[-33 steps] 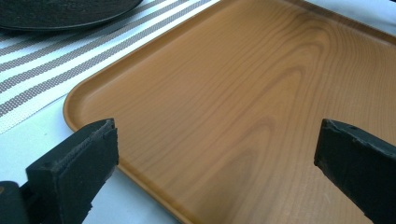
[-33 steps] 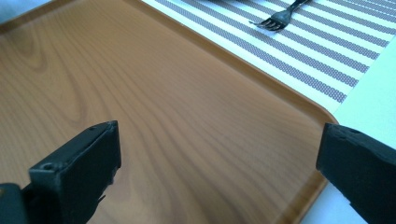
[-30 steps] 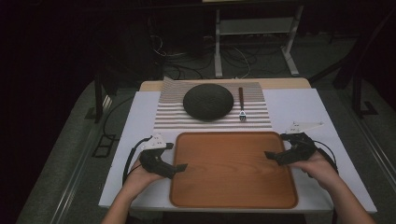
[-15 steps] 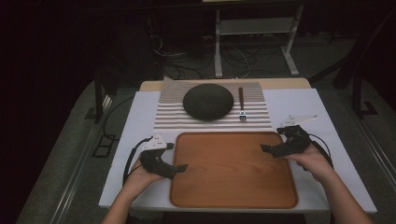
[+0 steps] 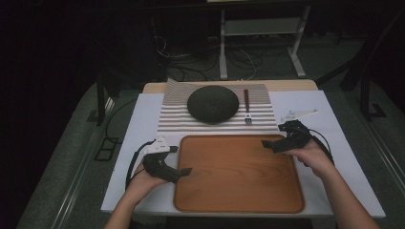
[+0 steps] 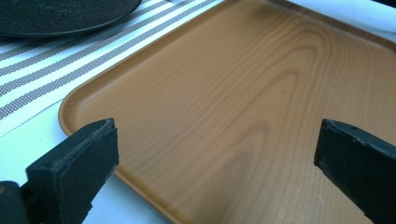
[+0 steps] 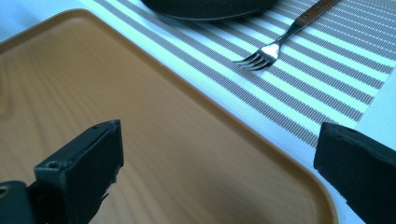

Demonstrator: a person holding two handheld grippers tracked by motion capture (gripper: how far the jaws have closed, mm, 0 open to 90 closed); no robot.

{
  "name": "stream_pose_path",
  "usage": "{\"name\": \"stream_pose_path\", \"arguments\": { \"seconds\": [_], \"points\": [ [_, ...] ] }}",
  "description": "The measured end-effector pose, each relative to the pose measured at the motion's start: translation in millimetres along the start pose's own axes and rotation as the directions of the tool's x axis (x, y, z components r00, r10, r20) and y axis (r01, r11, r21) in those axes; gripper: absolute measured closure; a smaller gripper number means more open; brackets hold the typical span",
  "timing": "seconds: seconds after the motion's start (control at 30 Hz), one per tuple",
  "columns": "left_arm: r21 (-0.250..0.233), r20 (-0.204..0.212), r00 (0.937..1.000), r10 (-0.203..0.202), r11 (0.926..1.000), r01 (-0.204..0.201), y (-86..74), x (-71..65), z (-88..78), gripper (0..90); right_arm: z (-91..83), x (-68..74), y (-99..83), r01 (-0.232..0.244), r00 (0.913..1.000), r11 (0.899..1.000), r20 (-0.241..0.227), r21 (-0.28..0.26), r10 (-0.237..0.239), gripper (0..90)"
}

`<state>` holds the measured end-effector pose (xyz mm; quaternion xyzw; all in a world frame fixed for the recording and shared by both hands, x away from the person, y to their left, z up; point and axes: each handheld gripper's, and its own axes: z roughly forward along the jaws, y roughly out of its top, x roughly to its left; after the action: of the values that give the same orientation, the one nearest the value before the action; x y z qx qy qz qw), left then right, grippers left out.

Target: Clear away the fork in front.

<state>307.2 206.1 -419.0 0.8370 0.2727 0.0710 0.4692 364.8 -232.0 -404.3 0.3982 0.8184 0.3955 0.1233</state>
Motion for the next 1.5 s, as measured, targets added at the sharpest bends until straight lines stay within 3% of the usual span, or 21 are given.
{"name": "stream_pose_path", "arguments": {
  "seconds": [0.5, 0.93, 1.27, 1.5],
  "points": [
    [0.002, 0.003, 1.0, 0.001, 1.0, -0.001, -0.2, -0.6, 0.6, 0.0, 27.5, -9.9, 26.6, 0.002, 0.9992, 0.999, 0.039, 0.054, -0.004, 1.6],
    [0.007, 0.0, 1.0, 0.006, 1.0, -0.006, -0.2, -0.9, 1.0, 0.0, 47.0, -18.0, 49.8, 0.011, 0.9987, 0.998, 0.048, 0.068, -0.014, 1.5],
    [0.003, -0.001, 1.0, 0.003, 1.0, -0.003, 0.0, -0.9, 0.7, 0.0, 63.2, -29.5, 63.9, -0.002, 0.9977, 0.995, 0.067, 0.096, -0.005, 1.6],
    [0.003, 0.002, 1.0, 0.004, 1.0, -0.004, 0.0, -0.8, 0.5, 0.0, 75.2, -41.2, 71.4, -0.045, 0.9965, 0.99, 0.076, 0.134, 0.035, 6.9]
  ]
}}
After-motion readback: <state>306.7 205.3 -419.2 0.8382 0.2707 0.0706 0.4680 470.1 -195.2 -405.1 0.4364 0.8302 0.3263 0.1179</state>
